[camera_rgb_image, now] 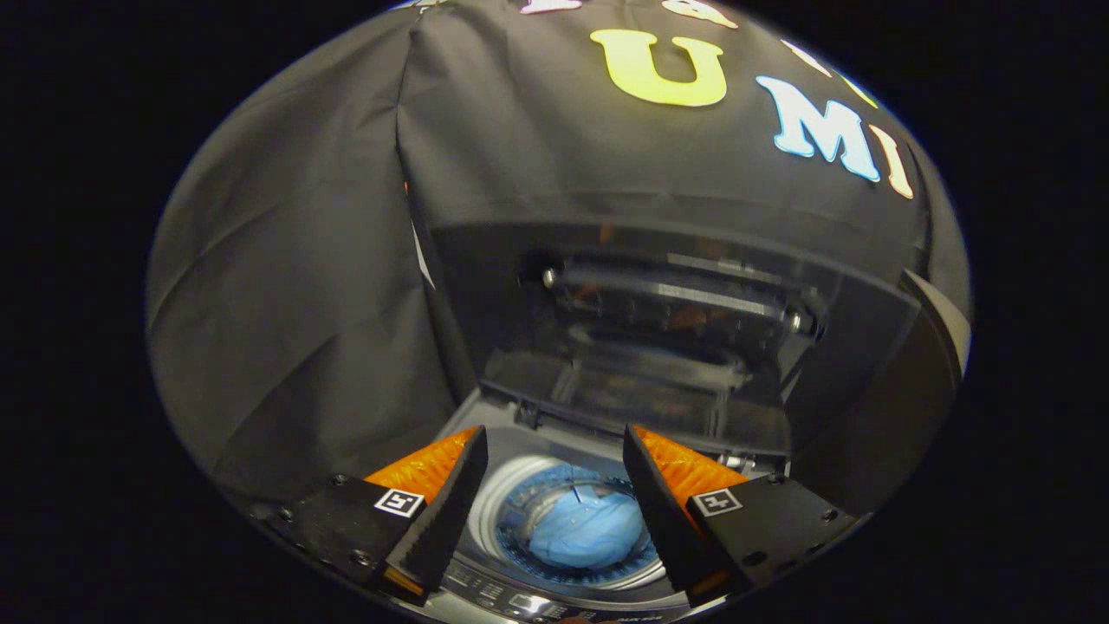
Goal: Put the clothes into the washing machine and then close the washing machine lid.
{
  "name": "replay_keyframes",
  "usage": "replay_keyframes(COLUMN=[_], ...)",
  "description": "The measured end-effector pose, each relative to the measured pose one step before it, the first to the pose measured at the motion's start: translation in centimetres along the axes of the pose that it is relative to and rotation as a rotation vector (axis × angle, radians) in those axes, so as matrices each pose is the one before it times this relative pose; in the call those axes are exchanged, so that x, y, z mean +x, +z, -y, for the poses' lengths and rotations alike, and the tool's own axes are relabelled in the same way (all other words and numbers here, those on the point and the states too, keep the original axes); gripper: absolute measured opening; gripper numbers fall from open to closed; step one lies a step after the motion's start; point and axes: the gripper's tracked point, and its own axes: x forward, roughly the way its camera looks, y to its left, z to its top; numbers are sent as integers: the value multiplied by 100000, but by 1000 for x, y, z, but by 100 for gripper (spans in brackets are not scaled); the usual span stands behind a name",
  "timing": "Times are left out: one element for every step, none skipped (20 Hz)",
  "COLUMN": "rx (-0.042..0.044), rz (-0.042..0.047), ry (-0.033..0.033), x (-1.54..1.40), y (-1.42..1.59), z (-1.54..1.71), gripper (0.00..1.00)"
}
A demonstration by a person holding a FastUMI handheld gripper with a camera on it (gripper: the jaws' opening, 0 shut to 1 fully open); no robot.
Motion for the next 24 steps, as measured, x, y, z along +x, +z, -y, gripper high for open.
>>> replay_keyframes(rx=[1244, 809, 392, 317, -83, 86, 153, -176, -66, 244, 770, 727, 627, 915, 1698, 1671, 775, -255, -878, -1252, -967, 213, 802, 253], rz=[3314, 2449, 2611, 3010, 2267, 2878, 2987, 2180, 1966, 1175, 660, 437, -440, -1126, -2301, -1725, -684, -813, -846, -885, -2393, -2016, -1461, -1205], ry=[650, 332, 418, 453, 261, 274, 218, -235, -903, -885, -1130, -1056, -1309, -846, -960, -1176, -1694, -2082, -1381, -1666, -2114, -819, -829, -1079], x=[-669, -609, -582, -624, -515, -520, -561, -309, -43, 304, 362, 504, 563, 738, 786, 737, 766, 658, 765, 888, 960, 639, 801, 571], y=[2032, 1550, 1797, 1782, 1529, 1489, 1785, 1366, 1344, 857, 761, 518, 453, -31, -217, -183, 50, -62, -159, -171, -595, -622, -521, -432], z=[-278, -256, -155, -198, -26, 228, 207, 343, 501, 562, 566, 506, 636, 480, 480, 557, 697, 548, 505, 590, 670, 442, 573, 351], gripper=[97, 96, 96, 96, 96, 96, 96, 96, 96, 96, 96, 96, 96, 96, 96, 96, 97, 97, 97, 97, 98, 98, 98, 98])
